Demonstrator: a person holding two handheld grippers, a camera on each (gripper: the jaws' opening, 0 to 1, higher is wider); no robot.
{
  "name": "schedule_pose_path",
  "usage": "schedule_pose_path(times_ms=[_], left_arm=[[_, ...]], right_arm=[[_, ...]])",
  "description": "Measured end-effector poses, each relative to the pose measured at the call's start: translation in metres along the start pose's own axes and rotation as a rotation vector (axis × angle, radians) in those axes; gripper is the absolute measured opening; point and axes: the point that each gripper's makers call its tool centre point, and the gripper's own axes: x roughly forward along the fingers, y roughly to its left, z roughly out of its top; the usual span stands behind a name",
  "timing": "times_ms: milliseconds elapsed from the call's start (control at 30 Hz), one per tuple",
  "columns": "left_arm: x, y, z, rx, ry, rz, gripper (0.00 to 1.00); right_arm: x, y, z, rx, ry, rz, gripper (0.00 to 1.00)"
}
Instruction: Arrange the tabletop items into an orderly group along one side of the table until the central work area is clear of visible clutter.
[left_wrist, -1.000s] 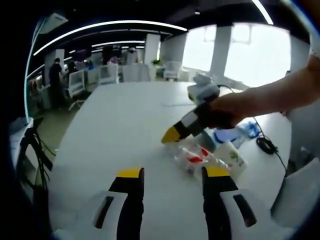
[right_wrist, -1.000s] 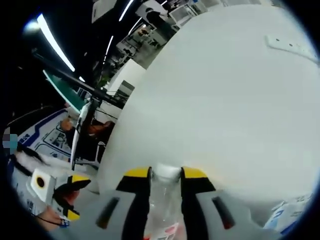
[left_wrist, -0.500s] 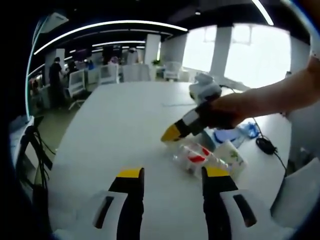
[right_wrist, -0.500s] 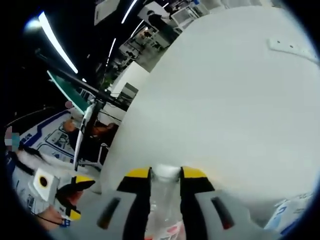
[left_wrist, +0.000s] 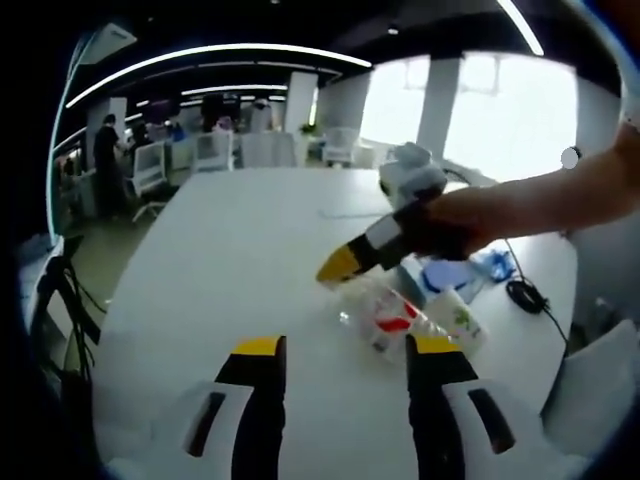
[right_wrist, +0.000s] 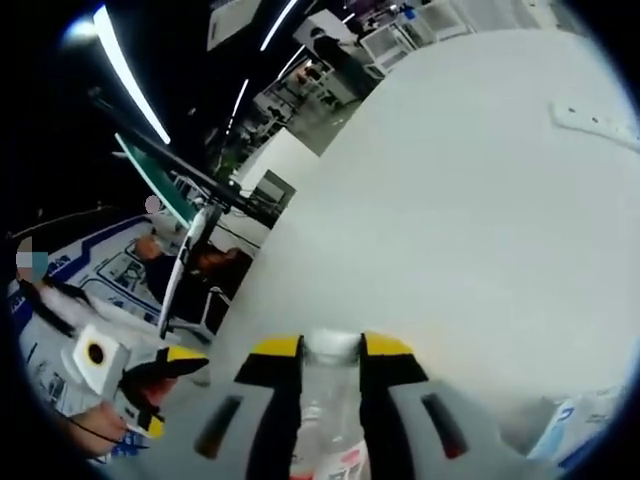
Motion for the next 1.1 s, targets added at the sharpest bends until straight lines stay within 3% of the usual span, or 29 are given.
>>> schedule_pose_path(times_ms=[367,433,567,633,800,900,967,1000,1100], left_arm=[[0.02,-0.014,0.004,-0.066,-0.02,-0.141,0.47],[0.025,-0.02,0.003,-0.099,-0.012,-0.189,0.49],[0.04,-0.022,-0.004,-0.118,0.013,-0.232,0.51],[0.046,-0.022,-0.007,-0.167,0.024,-0.252,0.52],[0.061,-0.022,-0.007,-0.169,0.039,-0.301,0.55],[0.067,-0.028,-0.015,-0.185,0.085,-0.357,0.56],[0.073,-0.025,-0.019,-0.188,0.103,-0.356,0.55],[0.073,-0.034,-0.021,-0.231,0.123,-0.409,0.55],[0.08,-0.032,-0.029,-0.24,0.158,-0.417,0.54]], right_arm=[[-0.007,0.014,0.001,-0.038,-0.027,0.037,0.18],[-0.009,0.016,0.0,-0.045,-0.029,0.043,0.18],[-0.011,0.021,0.003,-0.057,-0.042,0.054,0.17],[-0.012,0.026,0.005,-0.067,-0.05,0.067,0.17],[-0.013,0.033,0.008,-0.086,-0.059,0.087,0.17],[-0.013,0.034,0.009,-0.088,-0.06,0.09,0.17],[-0.013,0.036,0.009,-0.094,-0.062,0.096,0.17],[-0.013,0.038,0.009,-0.103,-0.061,0.097,0.17],[-0.014,0.039,0.009,-0.111,-0.062,0.098,0.17]])
